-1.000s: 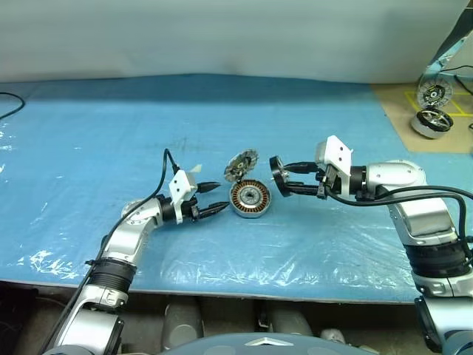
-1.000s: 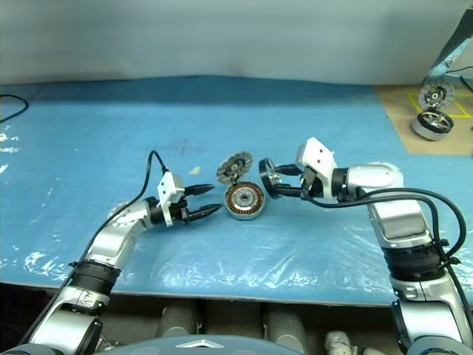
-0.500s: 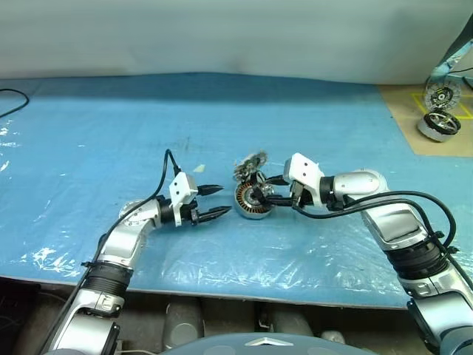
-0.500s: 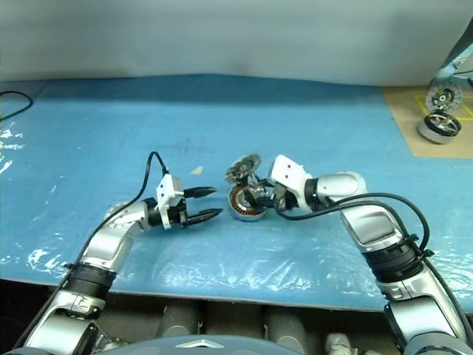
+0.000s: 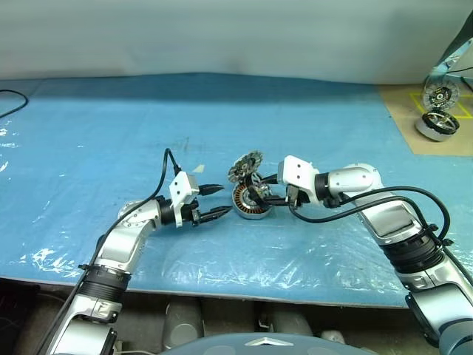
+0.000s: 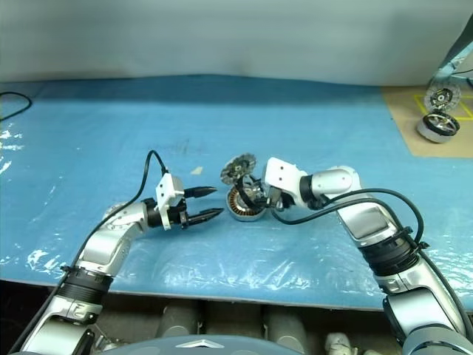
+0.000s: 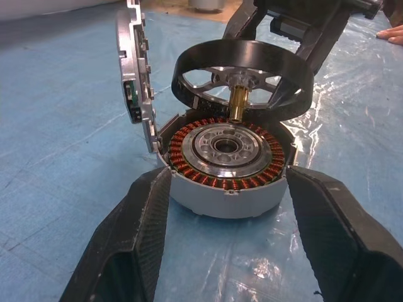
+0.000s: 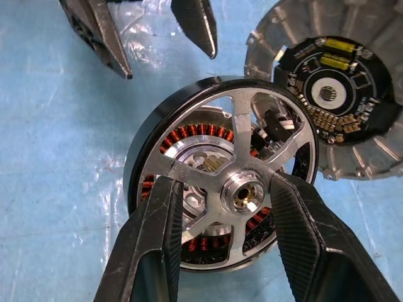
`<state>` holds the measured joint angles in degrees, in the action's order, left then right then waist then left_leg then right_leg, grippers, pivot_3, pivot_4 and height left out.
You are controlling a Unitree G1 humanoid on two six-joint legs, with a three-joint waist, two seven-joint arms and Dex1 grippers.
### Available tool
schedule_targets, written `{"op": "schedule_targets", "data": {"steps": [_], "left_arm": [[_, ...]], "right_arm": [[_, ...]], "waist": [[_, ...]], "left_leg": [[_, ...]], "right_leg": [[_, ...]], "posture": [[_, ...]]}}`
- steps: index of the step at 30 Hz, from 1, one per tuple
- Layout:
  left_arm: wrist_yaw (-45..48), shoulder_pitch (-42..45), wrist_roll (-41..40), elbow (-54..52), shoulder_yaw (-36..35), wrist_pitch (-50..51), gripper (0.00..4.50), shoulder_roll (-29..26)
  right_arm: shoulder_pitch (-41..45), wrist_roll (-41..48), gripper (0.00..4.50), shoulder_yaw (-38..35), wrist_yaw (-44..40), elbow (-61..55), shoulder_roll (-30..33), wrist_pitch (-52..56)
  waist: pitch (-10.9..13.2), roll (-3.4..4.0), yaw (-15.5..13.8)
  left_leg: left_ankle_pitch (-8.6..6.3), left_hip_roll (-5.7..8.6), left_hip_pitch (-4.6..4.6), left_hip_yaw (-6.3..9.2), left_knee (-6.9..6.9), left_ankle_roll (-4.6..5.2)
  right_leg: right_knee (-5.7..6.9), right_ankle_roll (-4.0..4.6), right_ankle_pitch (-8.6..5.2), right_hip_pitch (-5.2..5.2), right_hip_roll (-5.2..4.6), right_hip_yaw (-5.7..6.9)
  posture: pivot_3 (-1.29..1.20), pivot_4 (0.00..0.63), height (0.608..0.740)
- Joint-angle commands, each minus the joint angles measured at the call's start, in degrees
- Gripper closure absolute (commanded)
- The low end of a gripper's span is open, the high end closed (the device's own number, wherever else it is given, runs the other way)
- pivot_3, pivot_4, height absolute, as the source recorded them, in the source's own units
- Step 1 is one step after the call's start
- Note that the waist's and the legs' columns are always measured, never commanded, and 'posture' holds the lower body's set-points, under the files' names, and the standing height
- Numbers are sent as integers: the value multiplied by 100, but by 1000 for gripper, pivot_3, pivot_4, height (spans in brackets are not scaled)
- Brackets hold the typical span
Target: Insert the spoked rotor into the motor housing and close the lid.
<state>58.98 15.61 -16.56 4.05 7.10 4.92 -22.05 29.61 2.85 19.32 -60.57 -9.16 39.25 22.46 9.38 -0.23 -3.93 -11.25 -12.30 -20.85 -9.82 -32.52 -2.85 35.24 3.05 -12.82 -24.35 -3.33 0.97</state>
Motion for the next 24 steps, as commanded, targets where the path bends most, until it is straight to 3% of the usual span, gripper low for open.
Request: {"op": "schedule_targets", "data": {"steps": [1,5,14,17,24], "left_arm": [[-85,73,-16,-230,15,-4,1477,6],[-113,70,-26,-236,23,12,1477,-2],[-147,68,-26,-200,19,-1,1477,4],[-146,63,-25,-169,15,-27,1477,6],[-165,84,-16,-71,-19,-48,1477,3]], "right_arm": [[83,-196,1485,39,45,58,24,-159],[98,-270,75,10,98,71,-18,-164],[281,352,75,-453,-20,25,-232,111],[342,476,599,-534,75,150,-437,204],[306,411,2964,-307,173,327,-629,418]], "waist": [[0,0,0],[0,0,0],[0,0,4],[0,0,3],[0,0,1]], "left_leg": [[0,0,0,0,-1,0],[0,1,0,1,-8,0],[0,-1,1,1,-14,2],[0,-3,4,1,-17,2],[0,-1,2,1,-20,1]], "right_leg": [[1,0,0,0,0,0],[7,0,0,0,-1,-1],[15,0,0,0,0,-1],[20,0,0,1,0,-1],[20,1,0,1,-1,-2]], "posture": [[0,150,740],[0,150,740],[0,150,740],[0,150,740],[0,150,740]]}}
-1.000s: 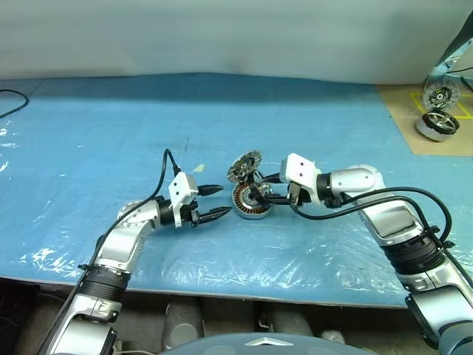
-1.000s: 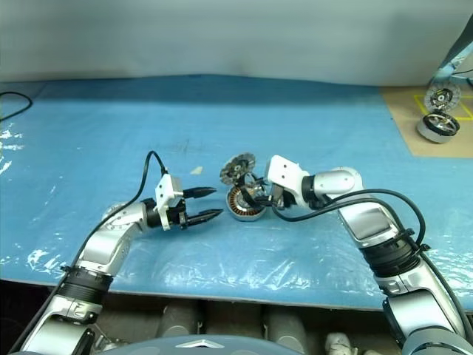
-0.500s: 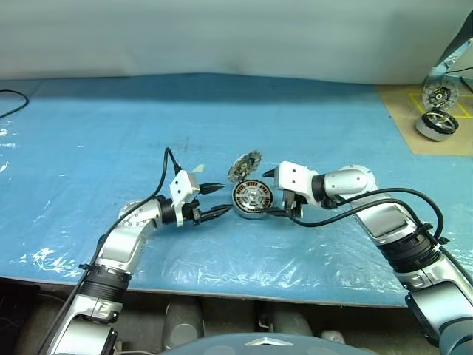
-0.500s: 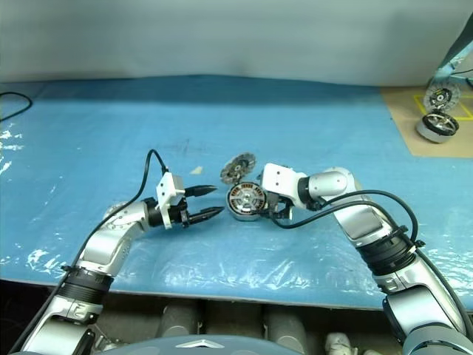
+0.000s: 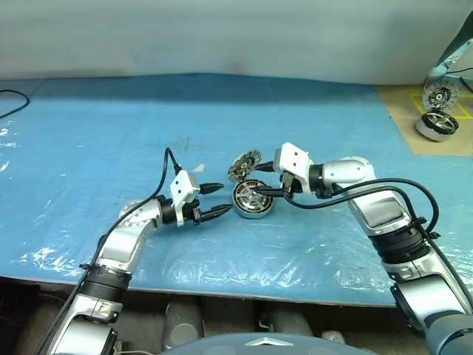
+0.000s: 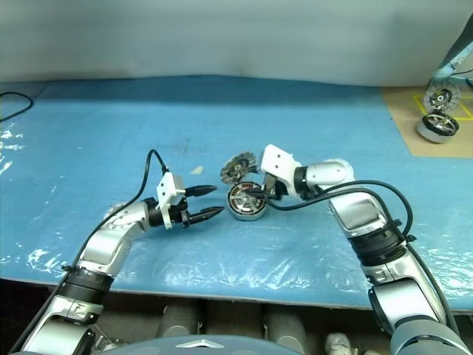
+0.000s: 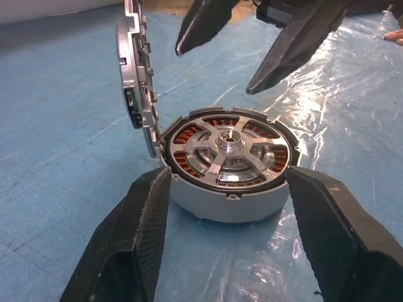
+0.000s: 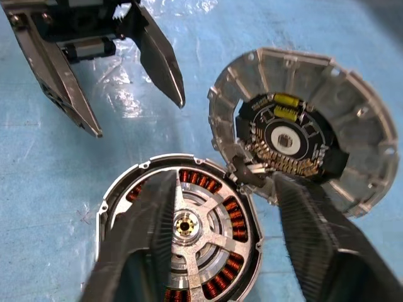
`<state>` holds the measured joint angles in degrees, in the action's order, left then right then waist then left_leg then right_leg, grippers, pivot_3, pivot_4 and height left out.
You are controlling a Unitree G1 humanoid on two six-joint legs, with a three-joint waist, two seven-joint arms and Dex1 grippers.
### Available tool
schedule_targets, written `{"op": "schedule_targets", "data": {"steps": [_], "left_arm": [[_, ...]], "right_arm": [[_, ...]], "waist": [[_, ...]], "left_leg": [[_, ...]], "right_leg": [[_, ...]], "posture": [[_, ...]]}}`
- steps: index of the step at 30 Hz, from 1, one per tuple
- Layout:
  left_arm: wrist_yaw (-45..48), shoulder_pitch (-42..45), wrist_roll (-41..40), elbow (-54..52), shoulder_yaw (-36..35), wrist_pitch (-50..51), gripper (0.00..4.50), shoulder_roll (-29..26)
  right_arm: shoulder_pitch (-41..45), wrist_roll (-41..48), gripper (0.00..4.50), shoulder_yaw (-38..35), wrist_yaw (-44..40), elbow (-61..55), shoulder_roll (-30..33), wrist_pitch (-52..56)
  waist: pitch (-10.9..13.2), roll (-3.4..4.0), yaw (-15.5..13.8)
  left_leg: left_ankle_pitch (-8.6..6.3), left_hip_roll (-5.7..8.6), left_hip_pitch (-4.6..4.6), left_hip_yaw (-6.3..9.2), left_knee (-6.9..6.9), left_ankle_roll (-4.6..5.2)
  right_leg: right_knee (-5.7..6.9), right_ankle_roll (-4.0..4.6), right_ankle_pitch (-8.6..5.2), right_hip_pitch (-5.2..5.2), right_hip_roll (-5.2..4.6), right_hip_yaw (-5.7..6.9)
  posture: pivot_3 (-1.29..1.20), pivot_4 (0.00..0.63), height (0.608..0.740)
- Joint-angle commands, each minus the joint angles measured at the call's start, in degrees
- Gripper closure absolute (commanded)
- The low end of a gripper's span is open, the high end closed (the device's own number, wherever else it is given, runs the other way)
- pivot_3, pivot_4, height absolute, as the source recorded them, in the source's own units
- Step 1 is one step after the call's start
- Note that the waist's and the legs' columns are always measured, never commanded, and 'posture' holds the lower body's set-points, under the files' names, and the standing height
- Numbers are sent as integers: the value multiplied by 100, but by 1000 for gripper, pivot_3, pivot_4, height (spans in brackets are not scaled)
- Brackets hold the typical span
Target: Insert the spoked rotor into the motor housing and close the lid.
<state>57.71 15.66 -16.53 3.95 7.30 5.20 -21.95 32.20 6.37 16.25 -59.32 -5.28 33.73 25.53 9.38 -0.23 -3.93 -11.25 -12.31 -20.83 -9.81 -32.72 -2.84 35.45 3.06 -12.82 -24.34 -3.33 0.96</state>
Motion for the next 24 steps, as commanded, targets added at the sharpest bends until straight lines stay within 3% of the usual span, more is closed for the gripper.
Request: {"op": "schedule_targets", "data": {"steps": [1,10,14,24], "left_arm": [[-47,86,-11,-40,-50,-83,1477,-13],[-227,160,12,60,-145,-107,1477,-54],[-296,203,49,116,-182,-154,1477,-81],[-335,104,60,205,-148,-314,1477,-50]], "right_arm": [[72,56,3290,4,66,-28,-98,175],[135,80,3290,16,131,366,-389,275],[151,113,4435,25,41,452,-437,168],[116,132,4472,108,-81,475,-400,291]], "waist": [[0,0,1],[0,0,1],[0,0,1],[0,0,0]], "left_leg": [[0,0,1,0,0,0],[0,-1,2,0,-2,-1],[0,0,1,0,-4,-1],[0,0,1,1,-4,-1]], "right_leg": [[0,0,0,0,0,0],[4,0,0,0,0,0],[4,0,0,0,0,0],[5,0,0,0,0,0]], "posture": [[0,150,740],[0,150,740],[0,150,740],[0,150,740]]}}
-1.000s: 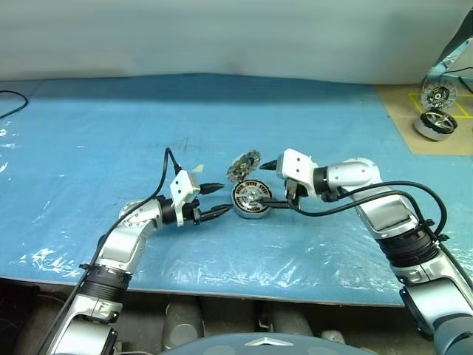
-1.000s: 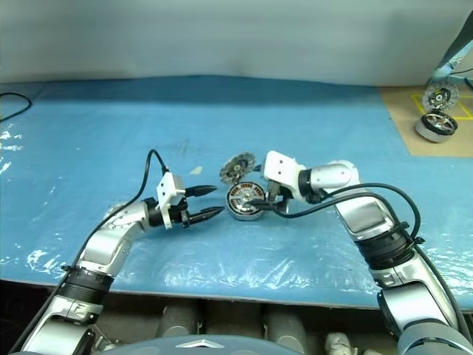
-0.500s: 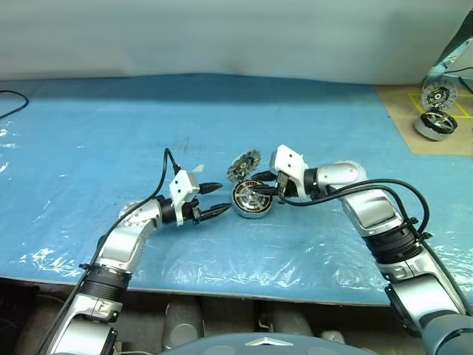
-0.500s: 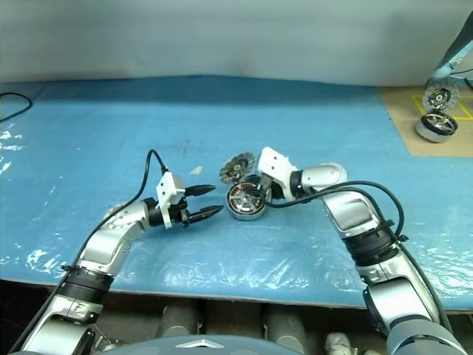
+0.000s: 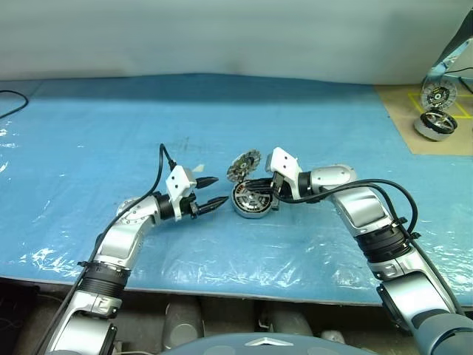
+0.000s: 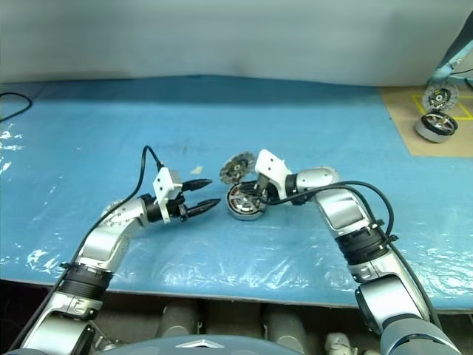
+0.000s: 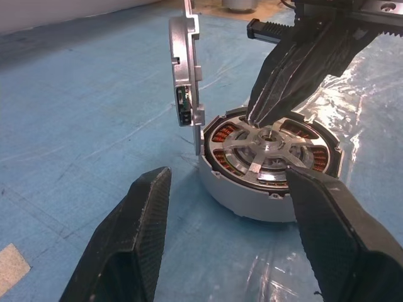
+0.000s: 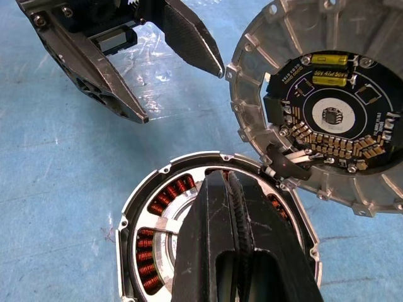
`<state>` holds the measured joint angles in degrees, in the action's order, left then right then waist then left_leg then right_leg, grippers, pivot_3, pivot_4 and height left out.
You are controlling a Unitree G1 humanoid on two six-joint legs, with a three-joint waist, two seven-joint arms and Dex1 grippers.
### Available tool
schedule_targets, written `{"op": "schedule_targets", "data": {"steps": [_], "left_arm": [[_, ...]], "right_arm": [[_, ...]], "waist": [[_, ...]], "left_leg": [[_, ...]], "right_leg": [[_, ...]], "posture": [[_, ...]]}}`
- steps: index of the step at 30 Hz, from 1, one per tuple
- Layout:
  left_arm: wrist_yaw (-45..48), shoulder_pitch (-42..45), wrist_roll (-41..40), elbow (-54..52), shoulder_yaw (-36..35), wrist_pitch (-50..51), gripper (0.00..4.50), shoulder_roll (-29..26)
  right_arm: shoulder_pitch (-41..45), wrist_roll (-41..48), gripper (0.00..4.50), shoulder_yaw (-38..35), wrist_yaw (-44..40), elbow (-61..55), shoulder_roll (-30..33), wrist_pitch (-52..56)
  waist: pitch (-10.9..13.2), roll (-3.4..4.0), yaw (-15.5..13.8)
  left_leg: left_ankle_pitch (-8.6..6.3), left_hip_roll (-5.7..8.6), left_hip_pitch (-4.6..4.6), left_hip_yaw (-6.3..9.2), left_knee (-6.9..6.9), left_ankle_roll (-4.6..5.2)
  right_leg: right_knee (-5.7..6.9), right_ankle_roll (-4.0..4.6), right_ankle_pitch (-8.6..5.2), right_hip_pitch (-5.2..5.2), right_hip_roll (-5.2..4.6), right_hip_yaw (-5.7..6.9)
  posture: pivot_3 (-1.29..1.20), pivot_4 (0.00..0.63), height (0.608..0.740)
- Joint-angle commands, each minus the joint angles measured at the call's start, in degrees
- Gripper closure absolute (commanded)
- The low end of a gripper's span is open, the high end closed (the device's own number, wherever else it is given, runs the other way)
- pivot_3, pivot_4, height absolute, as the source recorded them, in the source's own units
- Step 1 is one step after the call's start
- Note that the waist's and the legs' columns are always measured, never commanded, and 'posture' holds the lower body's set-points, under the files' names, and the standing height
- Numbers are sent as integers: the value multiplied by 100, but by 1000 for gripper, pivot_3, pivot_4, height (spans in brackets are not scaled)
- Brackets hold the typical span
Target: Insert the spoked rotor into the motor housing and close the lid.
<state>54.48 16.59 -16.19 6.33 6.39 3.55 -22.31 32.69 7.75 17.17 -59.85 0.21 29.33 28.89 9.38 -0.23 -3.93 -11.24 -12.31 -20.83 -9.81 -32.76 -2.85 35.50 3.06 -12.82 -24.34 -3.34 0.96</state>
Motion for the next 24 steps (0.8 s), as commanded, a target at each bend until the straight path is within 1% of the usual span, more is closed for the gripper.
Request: {"op": "schedule_targets", "data": {"steps": [1,4,6,9,13,15,18,19,21,24], "left_arm": [[-33,40,22,30,-79,-174,1477,3],[-128,162,27,245,-152,-250,1477,49],[-239,260,92,420,-193,-323,1477,40],[-306,405,43,594,-298,-290,1477,23],[-425,732,-207,702,-583,-8,1477,77],[-613,1088,-415,872,-813,252,1477,169],[-781,1502,-567,1160,-1023,436,1477,311],[-859,1727,-617,1400,-1105,472,1477,409],[-976,2142,-665,1866,-1218,519,1477,571],[-967,2551,-638,2402,-1289,442,1477,757]], "right_arm": [[41,-20,4472,42,-42,28,34,-53],[-63,-504,4472,361,52,556,171,-465],[-133,-458,4472,359,17,698,140,-458],[-179,-529,4472,414,-16,819,175,-581],[-148,-400,4472,312,-85,737,170,-529],[-123,-141,4472,123,-146,564,111,-388],[-21,348,4472,-221,-207,222,26,100],[37,579,4472,-401,-238,37,45,314],[87,914,4472,-691,-269,-298,145,663],[-75,1257,4472,-975,-316,-834,410,1078]], "waist": [[0,0,0],[0,0,1],[-3,-3,1],[-4,-5,-3],[-4,-5,-12],[-4,-5,-19],[-1,-9,-16],[-1,-9,-14],[-1,-9,-16],[0,-11,-29]], "left_leg": [[0,0,0,0,0,0],[0,0,4,0,-1,0],[0,2,9,0,-2,0],[-1,2,40,0,-2,0],[-2,6,73,0,-1,0],[-2,7,75,2,-1,0],[-1,10,68,3,-1,0],[-1,10,66,3,1,0],[0,13,52,3,7,1],[11,13,18,6,6,18]], "right_leg": [[0,0,0,0,0,0],[1,0,0,4,0,0],[2,0,0,9,-1,-1],[1,0,-1,37,-3,-1],[-3,-1,-2,72,-7,-1],[-6,-1,-2,76,-7,-1],[-8,-1,-2,74,-8,-1],[-11,-1,-1,72,-7,-1],[-13,0,-1,56,-7,-1],[-13,-2,0,28,-4,2]], "posture": [[0,150,740],[0,150,740],[0,150,740],[0,150,740],[0,150,740],[0,150,740],[0,150,740],[0,150,740],[0,150,740],[0,150,740]]}}
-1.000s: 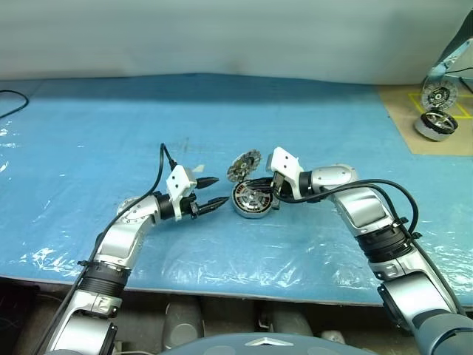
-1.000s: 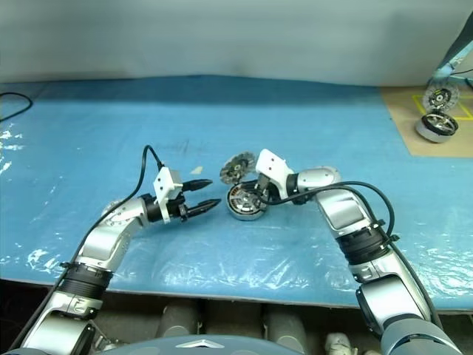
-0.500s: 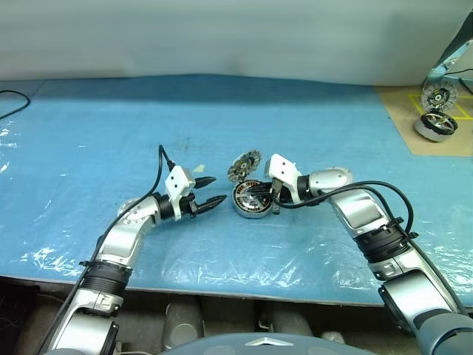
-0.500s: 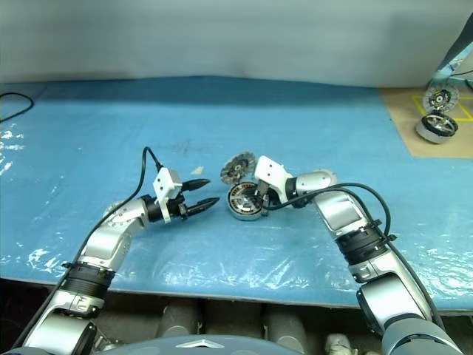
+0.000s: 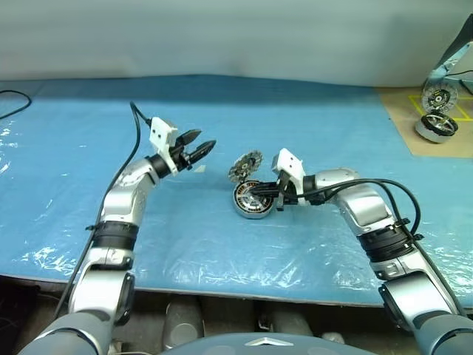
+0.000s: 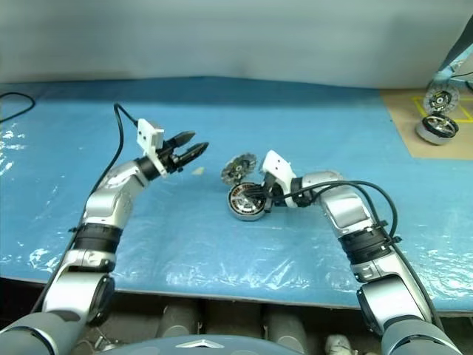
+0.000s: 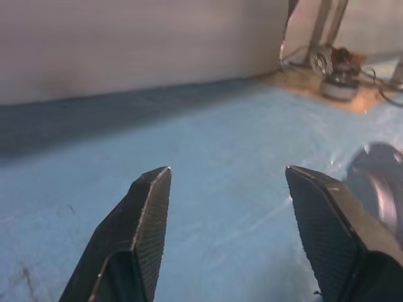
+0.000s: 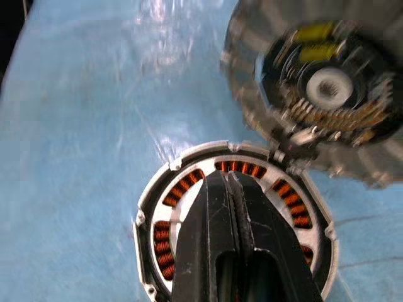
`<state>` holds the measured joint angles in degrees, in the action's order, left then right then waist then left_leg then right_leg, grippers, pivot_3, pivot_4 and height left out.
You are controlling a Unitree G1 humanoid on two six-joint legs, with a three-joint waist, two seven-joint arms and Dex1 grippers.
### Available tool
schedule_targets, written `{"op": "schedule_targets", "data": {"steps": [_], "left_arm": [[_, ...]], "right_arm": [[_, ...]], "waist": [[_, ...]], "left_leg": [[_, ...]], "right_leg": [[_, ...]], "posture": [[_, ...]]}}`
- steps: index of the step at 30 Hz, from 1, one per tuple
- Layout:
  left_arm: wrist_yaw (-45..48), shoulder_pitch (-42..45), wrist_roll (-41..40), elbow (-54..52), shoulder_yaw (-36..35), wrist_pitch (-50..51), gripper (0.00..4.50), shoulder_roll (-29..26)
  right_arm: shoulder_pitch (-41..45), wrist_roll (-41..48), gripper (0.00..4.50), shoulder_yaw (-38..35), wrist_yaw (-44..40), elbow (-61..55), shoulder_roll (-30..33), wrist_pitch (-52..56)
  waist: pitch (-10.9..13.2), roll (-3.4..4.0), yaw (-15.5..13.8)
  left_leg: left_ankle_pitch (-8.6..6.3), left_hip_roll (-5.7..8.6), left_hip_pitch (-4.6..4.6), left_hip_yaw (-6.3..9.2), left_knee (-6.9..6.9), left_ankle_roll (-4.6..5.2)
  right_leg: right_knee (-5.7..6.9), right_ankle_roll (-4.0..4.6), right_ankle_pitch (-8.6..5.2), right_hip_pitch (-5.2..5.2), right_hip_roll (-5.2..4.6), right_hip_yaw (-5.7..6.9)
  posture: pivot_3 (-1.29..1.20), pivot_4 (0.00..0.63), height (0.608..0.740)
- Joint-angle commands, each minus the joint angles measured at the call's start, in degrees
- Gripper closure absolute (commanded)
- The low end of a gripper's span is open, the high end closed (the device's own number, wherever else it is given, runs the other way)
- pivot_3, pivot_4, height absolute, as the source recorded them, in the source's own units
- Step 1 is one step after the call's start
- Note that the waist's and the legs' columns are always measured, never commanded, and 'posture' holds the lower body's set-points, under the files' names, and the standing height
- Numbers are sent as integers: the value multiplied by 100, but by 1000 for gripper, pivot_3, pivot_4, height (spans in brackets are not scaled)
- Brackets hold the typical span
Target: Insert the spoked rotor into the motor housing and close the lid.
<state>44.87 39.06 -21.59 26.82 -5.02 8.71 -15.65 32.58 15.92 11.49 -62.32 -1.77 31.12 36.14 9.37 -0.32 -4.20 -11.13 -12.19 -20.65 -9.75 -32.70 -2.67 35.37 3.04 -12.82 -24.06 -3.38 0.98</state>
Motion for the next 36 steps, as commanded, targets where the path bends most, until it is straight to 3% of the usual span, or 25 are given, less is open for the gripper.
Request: {"op": "schedule_targets", "data": {"steps": [1,4,11,24,36], "left_arm": [[44,445,-72,592,-139,-137,1477,163],[229,765,84,1189,-20,-263,2039,301],[776,1044,344,2063,180,-591,4429,603],[2153,1485,297,2534,288,-529,4472,876],[2690,564,697,1444,1095,-710,4472,1098]], "right_arm": [[-198,543,4472,-515,-74,-849,368,487],[-570,739,4500,-752,-2,-1292,713,746],[-1479,999,4500,-1390,641,-1939,994,1208],[-1919,1204,4500,-1557,1180,-2311,1101,1327],[-1795,1337,4500,-1827,1247,-2242,1292,1339]], "waist": [[1,-2,-18],[2,-5,-72],[4,-7,-133],[5,-9,-146],[5,-9,-143]], "left_leg": [[0,0,-2,0,1,1],[0,0,-10,7,12,1],[0,9,-22,12,28,1],[-4,32,-30,32,26,-8],[-3,32,-32,32,29,-5]], "right_leg": [[-2,0,0,0,0,0],[-22,-2,1,0,1,9],[-57,-24,15,0,-3,11],[-60,-33,20,2,-18,11],[-60,-32,20,2,-20,12]], "posture": [[0,150,740],[0,150,740],[0,150,740],[0,150,740],[0,150,740]]}}
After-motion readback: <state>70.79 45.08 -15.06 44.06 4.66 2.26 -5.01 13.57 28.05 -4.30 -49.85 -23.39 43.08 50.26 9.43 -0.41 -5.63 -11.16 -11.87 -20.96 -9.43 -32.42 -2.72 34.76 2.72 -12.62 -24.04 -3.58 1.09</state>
